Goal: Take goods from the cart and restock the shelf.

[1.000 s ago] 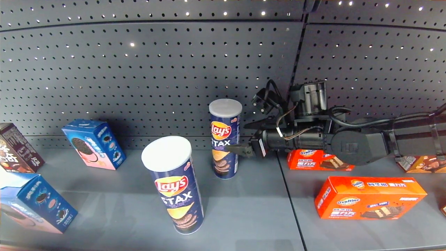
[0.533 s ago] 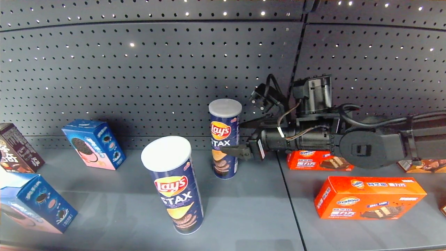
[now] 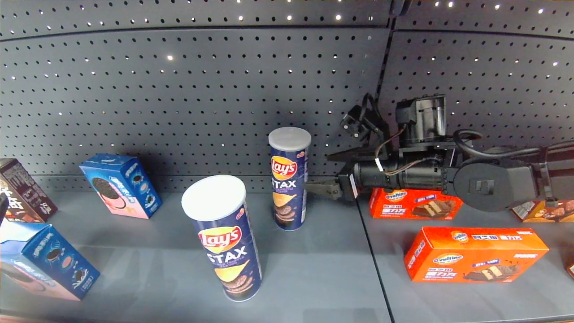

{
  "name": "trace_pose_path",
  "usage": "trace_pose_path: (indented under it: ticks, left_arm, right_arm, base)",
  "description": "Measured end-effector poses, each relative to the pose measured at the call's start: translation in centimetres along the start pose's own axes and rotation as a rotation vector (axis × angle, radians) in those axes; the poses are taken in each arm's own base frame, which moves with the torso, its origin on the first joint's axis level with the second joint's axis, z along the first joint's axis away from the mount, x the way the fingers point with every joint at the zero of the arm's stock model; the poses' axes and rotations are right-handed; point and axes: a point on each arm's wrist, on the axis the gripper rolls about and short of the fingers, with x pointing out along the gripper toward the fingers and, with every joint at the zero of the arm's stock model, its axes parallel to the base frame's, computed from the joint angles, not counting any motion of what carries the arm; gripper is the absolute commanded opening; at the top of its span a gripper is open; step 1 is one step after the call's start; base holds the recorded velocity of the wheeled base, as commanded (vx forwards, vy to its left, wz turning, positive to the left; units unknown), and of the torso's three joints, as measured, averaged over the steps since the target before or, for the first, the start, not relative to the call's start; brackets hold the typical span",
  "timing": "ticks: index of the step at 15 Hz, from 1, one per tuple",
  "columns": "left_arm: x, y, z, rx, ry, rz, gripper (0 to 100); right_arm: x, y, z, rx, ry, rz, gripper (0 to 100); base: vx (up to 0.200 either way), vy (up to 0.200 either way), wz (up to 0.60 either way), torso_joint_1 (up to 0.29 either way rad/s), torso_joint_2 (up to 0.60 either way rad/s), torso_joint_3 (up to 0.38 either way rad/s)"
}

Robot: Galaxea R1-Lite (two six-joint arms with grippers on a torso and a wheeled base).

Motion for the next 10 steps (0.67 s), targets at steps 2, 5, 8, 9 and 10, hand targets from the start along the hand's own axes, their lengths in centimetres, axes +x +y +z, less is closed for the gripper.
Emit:
trace_pose_path:
  ticks: [2,5,8,9,10]
  left_arm:
    - [0.0,0.0,0.0,0.000,0.000,-0.002,100]
    - [0.0,-0.1,-0.1,0.001,0.001,-0.004,100]
    - [0.0,-0.1,-0.1,0.001,0.001,-0.004,100]
    - [0.0,-0.1,-0.1,0.001,0.001,-0.004,100]
    - [0.0,0.0,-0.1,0.000,0.001,-0.004,100]
  right_arm:
    - [-0.4,-1.0,-0.4,0.006,0.007,-0.028,100]
    - [-0.9,-2.1,-0.6,0.012,0.008,-0.059,100]
    - [-0.8,-3.0,-0.6,0.016,0.007,-0.081,100]
    - [-0.6,-3.1,-0.6,0.015,0.008,-0.091,100]
    - [-0.3,-3.2,-0.6,0.013,0.009,-0.102,100]
  base:
    - [0.000,0.000,0.00,0.000,0.00,0.000]
    - [0.000,0.000,0.00,0.000,0.00,0.000]
    - [0.000,0.000,0.00,0.000,0.00,0.000]
    - [0.000,0.000,0.00,0.000,0.00,0.000]
    - [0.000,0.000,0.00,0.000,0.00,0.000]
